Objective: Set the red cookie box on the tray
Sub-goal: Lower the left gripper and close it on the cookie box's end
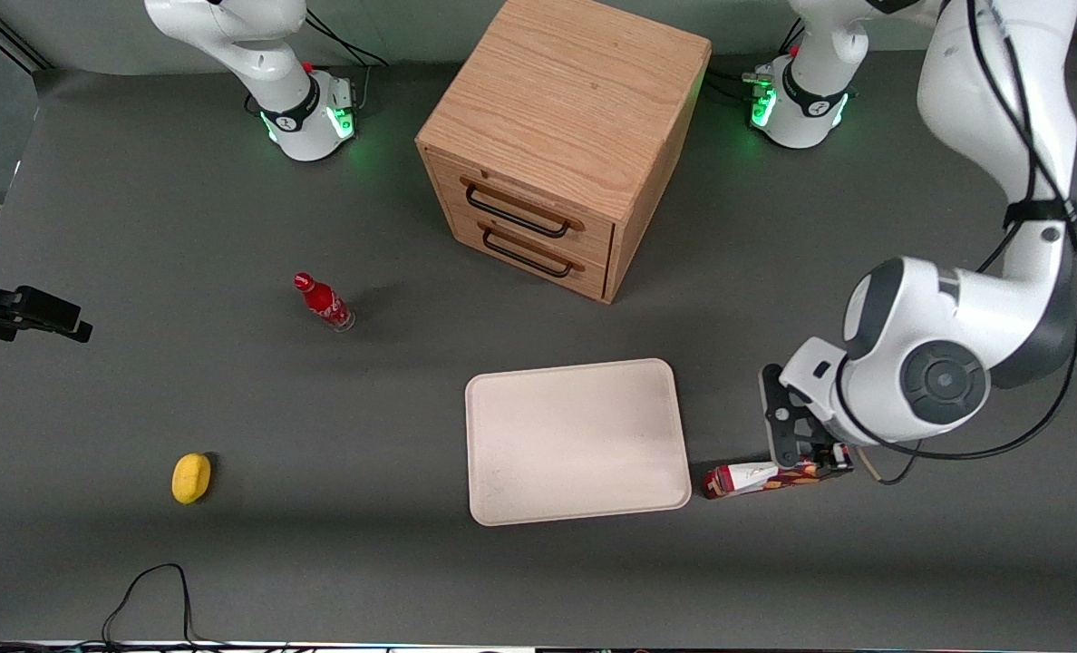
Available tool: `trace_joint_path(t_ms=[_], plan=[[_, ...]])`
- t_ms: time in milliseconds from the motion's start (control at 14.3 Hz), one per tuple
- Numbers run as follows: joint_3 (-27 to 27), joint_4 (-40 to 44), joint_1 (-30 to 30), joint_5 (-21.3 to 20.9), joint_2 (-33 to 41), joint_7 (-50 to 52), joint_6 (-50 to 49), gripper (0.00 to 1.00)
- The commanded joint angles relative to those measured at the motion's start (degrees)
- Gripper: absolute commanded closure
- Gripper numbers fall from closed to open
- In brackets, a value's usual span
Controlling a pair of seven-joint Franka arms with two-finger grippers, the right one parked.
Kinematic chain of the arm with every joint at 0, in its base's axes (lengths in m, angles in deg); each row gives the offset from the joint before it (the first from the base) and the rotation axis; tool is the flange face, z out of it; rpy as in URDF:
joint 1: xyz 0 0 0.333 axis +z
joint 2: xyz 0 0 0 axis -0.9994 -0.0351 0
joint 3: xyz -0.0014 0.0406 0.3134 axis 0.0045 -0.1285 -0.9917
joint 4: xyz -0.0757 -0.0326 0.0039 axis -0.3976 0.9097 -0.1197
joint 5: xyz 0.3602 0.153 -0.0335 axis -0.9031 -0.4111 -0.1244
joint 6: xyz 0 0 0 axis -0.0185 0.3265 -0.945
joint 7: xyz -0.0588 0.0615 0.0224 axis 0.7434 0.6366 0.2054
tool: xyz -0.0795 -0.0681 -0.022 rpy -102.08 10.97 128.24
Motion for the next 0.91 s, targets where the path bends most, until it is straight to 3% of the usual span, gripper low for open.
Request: trace_joint_path(t_ms=[0,839], plan=[[0.0,-1.26,0.07,-0.95,-2.13,-0.02,4.43,0.0],[-1.32,-1.96,0.07,-1.39,-8.38,0.06,14.82,0.0]])
